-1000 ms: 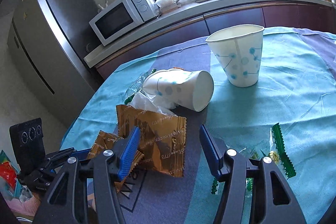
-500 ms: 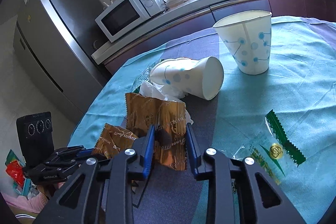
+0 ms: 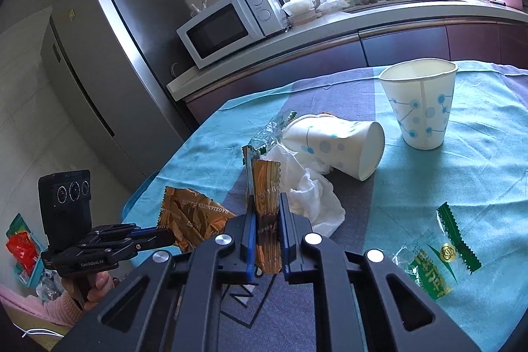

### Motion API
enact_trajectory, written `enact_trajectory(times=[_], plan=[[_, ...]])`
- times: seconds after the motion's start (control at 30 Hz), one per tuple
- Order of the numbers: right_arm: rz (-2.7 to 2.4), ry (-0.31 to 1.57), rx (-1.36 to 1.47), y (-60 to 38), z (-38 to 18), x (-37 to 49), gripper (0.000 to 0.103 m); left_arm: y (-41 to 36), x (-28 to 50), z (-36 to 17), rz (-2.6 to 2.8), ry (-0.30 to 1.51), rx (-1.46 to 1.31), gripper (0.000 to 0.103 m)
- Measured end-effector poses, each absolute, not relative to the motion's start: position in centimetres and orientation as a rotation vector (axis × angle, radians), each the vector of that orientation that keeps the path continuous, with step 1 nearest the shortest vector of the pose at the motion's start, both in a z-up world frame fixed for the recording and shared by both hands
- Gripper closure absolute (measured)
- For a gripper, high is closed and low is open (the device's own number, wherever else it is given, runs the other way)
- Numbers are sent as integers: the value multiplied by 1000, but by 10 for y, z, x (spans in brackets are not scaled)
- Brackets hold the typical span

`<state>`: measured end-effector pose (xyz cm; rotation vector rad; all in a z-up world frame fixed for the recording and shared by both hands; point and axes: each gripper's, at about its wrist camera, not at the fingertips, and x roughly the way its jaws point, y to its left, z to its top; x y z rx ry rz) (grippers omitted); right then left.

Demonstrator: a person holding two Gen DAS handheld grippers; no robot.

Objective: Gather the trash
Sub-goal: 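Grasp a gold wrapper with the left gripper while the right grasps a brown wrapper, then carry both wrappers over the teal bin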

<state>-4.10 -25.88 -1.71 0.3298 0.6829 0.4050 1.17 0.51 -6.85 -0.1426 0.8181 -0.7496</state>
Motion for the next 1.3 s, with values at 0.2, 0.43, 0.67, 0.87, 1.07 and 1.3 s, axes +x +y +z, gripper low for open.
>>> enact_trajectory(times=[0.2,0.43,0.67,0.87,1.07,1.3], plan=[[427,659,324,-251,-9,-41,92,22,6,-61,-703,789,-147,93],[470,646,333,-239,-3,-31,92,46,2,-51,-639,753,-161,93],[536,640,336,-216,1,-16,92,64,-4,-41,-574,717,-159,93],[586,647,338,-196,1,-3,92,83,-9,-35,-519,697,-169,93],[637,655,341,-178,2,11,92,103,-11,-31,-471,683,-184,93],[688,670,341,-157,1,26,92,123,-16,-25,-418,672,-190,93]])
